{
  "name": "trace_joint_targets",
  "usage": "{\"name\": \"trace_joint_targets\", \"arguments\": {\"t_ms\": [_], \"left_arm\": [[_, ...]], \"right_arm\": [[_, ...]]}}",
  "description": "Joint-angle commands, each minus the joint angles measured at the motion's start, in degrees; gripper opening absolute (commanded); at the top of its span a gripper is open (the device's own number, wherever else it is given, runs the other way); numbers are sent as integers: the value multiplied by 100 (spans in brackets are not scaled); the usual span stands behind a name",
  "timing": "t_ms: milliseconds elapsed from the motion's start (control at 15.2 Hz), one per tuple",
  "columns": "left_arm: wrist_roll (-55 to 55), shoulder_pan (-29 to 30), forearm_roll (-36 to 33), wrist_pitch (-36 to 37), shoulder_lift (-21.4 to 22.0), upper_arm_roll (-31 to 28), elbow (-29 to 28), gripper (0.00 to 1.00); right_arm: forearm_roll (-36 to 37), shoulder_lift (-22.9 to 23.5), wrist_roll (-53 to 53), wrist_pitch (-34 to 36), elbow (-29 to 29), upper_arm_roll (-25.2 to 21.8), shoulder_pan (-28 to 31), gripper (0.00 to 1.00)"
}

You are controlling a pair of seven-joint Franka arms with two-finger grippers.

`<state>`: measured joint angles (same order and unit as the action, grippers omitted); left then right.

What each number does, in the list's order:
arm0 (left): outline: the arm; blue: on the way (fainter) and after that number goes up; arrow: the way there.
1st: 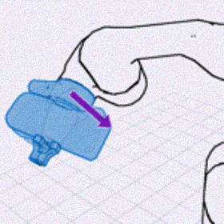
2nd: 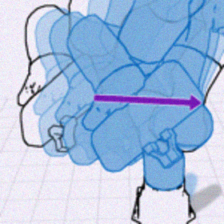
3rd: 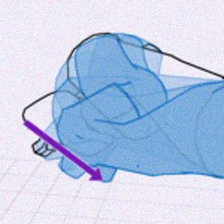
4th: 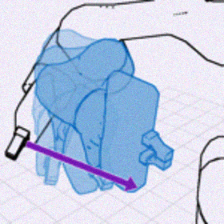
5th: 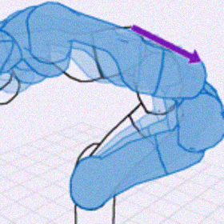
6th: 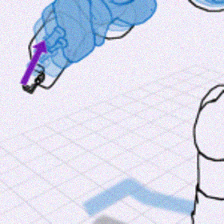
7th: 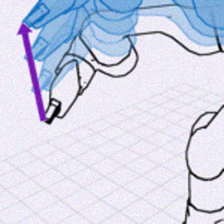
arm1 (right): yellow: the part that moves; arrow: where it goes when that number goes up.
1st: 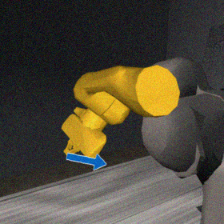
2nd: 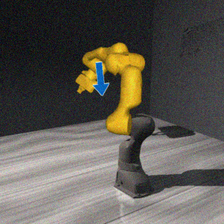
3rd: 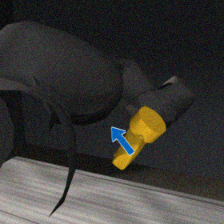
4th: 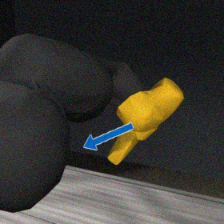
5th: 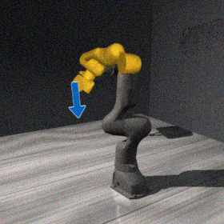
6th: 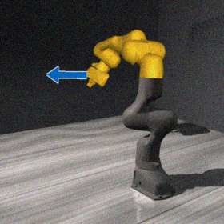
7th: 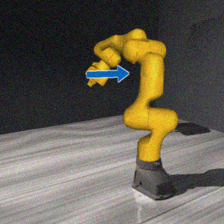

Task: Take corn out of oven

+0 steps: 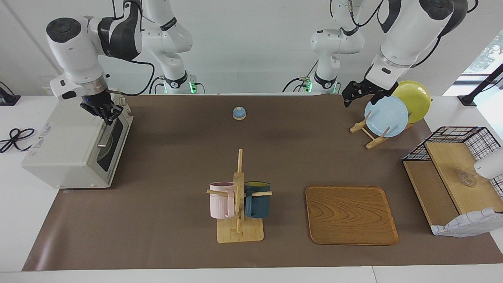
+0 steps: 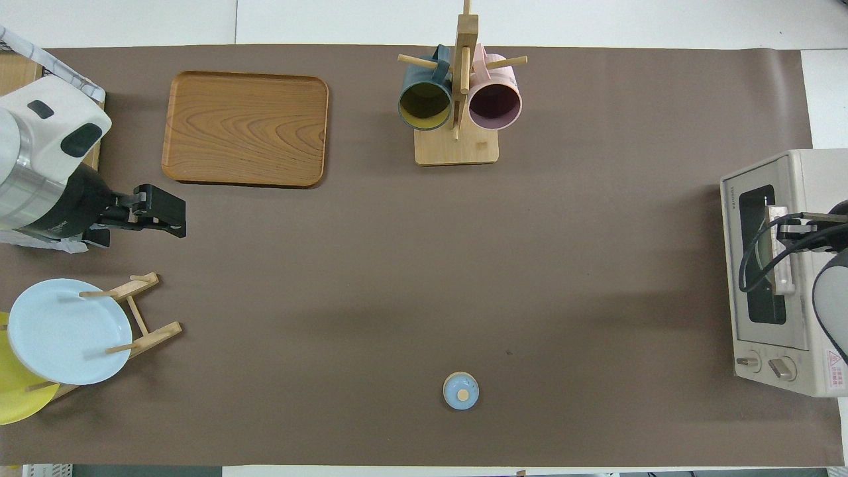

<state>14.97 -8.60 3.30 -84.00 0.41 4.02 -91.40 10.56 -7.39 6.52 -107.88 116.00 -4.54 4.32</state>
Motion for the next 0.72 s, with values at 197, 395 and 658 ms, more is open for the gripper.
{"name": "trace_joint_targets", "arguments": {"t_ms": [197, 395, 658], "left_arm": [[-3, 8, -110, -20, 82, 2, -54, 100], [-3, 8, -110, -28, 82, 2, -54, 100], [-3, 8, -110, -20, 82, 2, -54, 100]], "right_arm": [[86, -78, 34, -154, 222, 58, 78, 0], [86, -87, 34, -154, 257, 58, 52, 0], [86, 10, -194, -181, 257, 58, 69, 0]]}}
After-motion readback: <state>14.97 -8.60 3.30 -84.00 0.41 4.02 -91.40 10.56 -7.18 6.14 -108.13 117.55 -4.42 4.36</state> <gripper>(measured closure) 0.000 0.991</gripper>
